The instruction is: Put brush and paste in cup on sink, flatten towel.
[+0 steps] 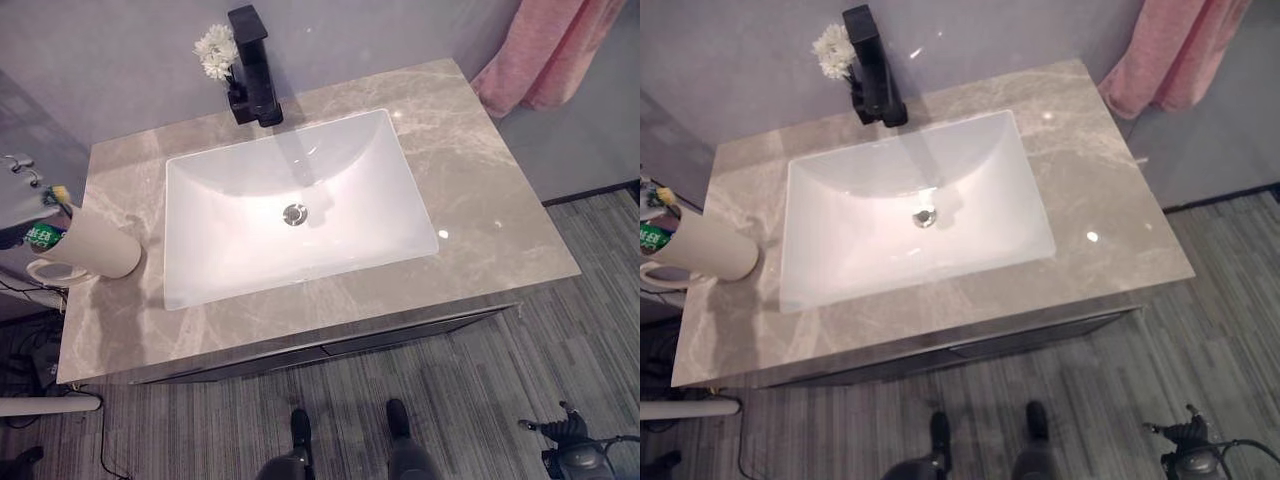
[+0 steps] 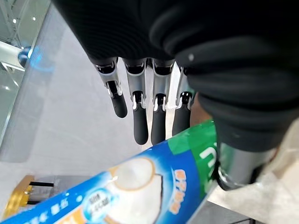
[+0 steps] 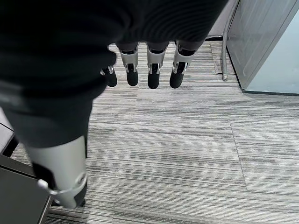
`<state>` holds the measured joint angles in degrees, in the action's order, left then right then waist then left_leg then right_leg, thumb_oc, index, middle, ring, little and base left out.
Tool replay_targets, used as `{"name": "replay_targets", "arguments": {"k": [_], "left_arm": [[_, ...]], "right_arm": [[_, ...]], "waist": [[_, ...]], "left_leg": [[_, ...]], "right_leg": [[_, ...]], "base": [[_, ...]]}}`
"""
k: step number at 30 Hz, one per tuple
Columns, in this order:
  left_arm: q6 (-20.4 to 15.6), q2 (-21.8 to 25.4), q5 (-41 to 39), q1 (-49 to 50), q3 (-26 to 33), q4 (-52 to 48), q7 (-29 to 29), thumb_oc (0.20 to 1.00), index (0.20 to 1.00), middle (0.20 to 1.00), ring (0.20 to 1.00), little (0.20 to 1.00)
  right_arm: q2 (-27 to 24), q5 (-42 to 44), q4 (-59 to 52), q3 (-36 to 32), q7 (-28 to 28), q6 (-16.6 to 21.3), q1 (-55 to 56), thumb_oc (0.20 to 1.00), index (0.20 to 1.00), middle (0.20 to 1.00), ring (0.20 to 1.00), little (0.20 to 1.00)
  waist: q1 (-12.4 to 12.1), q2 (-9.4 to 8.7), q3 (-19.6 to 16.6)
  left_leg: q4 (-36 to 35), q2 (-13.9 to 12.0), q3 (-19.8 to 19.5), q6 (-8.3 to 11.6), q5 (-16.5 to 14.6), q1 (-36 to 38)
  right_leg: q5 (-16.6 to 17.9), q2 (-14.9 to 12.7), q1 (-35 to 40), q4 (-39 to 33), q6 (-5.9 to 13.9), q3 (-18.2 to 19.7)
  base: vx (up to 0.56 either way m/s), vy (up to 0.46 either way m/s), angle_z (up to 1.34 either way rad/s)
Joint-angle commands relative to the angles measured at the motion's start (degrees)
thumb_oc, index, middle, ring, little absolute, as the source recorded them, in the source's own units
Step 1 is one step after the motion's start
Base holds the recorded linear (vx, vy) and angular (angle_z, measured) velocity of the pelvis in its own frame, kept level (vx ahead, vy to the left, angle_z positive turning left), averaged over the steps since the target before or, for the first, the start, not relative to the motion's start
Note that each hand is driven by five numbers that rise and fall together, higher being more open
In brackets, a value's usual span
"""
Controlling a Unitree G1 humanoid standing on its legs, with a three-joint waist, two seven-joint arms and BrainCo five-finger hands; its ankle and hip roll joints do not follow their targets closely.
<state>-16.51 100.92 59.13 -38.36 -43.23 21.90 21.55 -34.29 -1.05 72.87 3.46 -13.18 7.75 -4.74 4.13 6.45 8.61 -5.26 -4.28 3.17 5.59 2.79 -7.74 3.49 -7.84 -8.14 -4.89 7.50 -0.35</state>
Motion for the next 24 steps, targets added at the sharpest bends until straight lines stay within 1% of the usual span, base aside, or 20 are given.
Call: {"name": "replay_targets", "arguments": {"k": [1,4,5,8,10,12,13,14,15,16,17,24], "left_arm": [[2.94,1.28,1.33,-6.16,0.50,6.97,0.42,0.200,0.200,0.200,0.200,0.200],[3.05,0.16,1.25,-12.10,-5.18,7.31,0.33,0.200,0.200,0.200,0.200,0.200],[3.01,-0.05,1.12,-13.09,-6.06,7.28,0.19,0.200,0.200,0.200,0.200,0.200],[2.87,-1.45,0.72,-21.15,-13.89,7.44,0.07,0.200,0.200,0.200,0.200,0.200],[2.86,-1.68,0.70,-23.14,-15.88,7.61,0.13,0.200,0.200,0.200,0.200,0.200],[2.94,-2.36,0.53,-28.51,-21.35,8.10,0.35,0.580,0.580,0.580,0.580,0.580],[2.93,-2.43,0.51,-29.32,-22.17,8.16,0.36,0.680,0.680,0.680,0.680,0.680],[2.98,-2.62,0.50,-30.81,-23.70,8.32,0.48,0.846,0.846,0.846,0.846,0.846],[2.95,-2.61,0.34,-31.41,-24.38,8.45,0.46,0.906,0.906,0.906,0.906,0.906],[2.94,-2.66,0.32,-32.04,-25.02,8.49,0.47,0.922,0.922,0.922,0.922,0.922],[2.95,-2.85,0.19,-34.23,-27.20,8.62,0.46,1.000,1.000,1.000,1.000,1.000],[2.43,-2.88,-0.24,-41.60,-33.06,5.65,-0.51,1.000,1.000,1.000,1.000,1.000]], "right_arm": [[-4.02,-0.57,-0.56,1.61,-0.23,0.77,1.97,1.000,1.000,1.000,1.000,1.000],[-4.18,-0.73,-0.66,1.24,-0.28,0.73,2.29,1.000,1.000,1.000,1.000,1.000],[-4.21,-0.74,-0.73,1.22,-0.25,0.71,2.32,1.000,1.000,1.000,1.000,1.000],[-4.22,-0.87,-0.63,0.39,-0.36,0.62,2.81,1.000,1.000,1.000,1.000,1.000],[-4.15,-0.88,-0.64,0.23,-0.38,0.58,2.94,1.000,1.000,1.000,1.000,1.000],[-3.87,-1.04,-0.87,-0.30,-0.50,0.60,3.35,1.000,1.000,1.000,1.000,1.000],[-3.82,-1.05,-0.88,-0.36,-0.50,0.59,3.40,1.000,1.000,1.000,1.000,1.000],[-3.75,-1.04,-0.92,-0.51,-0.60,0.66,3.53,1.000,1.000,1.000,1.000,1.000],[-3.57,-1.11,-1.05,-0.64,-0.63,0.68,3.65,1.000,1.000,1.000,1.000,1.000],[-3.52,-1.13,-1.08,-0.69,-0.64,0.67,3.71,1.000,1.000,1.000,1.000,1.000],[-3.35,-1.37,-1.21,-0.98,-0.69,0.73,3.94,1.000,1.000,1.000,1.000,1.000],[-3.38,-1.35,-1.51,-1.56,-0.78,0.37,4.40,1.000,1.000,1.000,1.000,1.000]], "waist": [[0.83,0.84,-2.45],[0.65,1.18,-2.59],[0.64,1.26,-2.58],[0.15,1.40,-2.80],[0.01,1.38,-2.87],[-0.32,1.24,-3.04],[-0.38,1.20,-3.06],[-0.48,1.14,-3.08],[-0.56,1.04,-3.12],[-0.62,0.99,-3.14],[-0.76,0.92,-3.18],[-0.96,1.43,-3.55]], "left_leg": [[0.26,-1.95,-0.02,1.19,-1.46,2.51],[0.26,-1.99,0.14,1.24,-1.51,2.60],[0.26,-2.00,0.20,1.25,-1.52,2.62],[0.26,-2.05,0.37,1.32,-1.47,2.60],[0.26,-2.03,0.40,1.33,-1.49,2.59],[0.26,-2.07,0.48,1.42,-1.46,2.61],[0.26,-2.08,0.49,1.42,-1.46,2.61],[0.26,-2.07,0.54,1.44,-1.48,2.59],[0.26,-2.07,0.60,1.46,-1.48,2.60],[0.26,-2.07,0.63,1.46,-1.48,2.60],[0.26,-2.10,0.77,1.51,-1.45,2.60],[0.26,-2.33,1.10,1.71,-1.44,2.84]], "right_leg": [[2.74,-5.34,-1.13,-0.11,5.48,-1.90],[2.73,-5.32,-1.19,-0.11,5.50,-1.77],[2.70,-5.32,-1.23,-0.11,5.51,-1.72],[2.76,-5.32,-1.38,-0.11,5.43,-1.54],[2.76,-5.30,-1.42,-0.11,5.42,-1.49],[2.76,-5.26,-1.51,-0.11,5.39,-1.37],[2.77,-5.25,-1.52,-0.11,5.39,-1.37],[2.77,-5.23,-1.56,-0.11,5.36,-1.30],[2.77,-5.21,-1.59,-0.11,5.37,-1.26],[2.78,-5.21,-1.61,-0.11,5.37,-1.24],[2.77,-5.18,-1.70,-0.11,5.38,-1.19],[2.45,-4.98,-1.50,-0.11,5.19,-1.12]], "base": [[0.00,0.000,0.00],[0.00,0.000,0.00],[0.00,0.000,0.00],[0.00,-0.002,-0.01],[0.00,-0.002,-0.02],[0.01,-0.005,-0.04],[0.00,0.000,0.00],[0.00,0.000,0.00],[0.00,-0.002,-0.05],[0.00,-0.004,-0.05],[0.00,-0.006,-0.04],[0.00,0.000,0.00]]}}
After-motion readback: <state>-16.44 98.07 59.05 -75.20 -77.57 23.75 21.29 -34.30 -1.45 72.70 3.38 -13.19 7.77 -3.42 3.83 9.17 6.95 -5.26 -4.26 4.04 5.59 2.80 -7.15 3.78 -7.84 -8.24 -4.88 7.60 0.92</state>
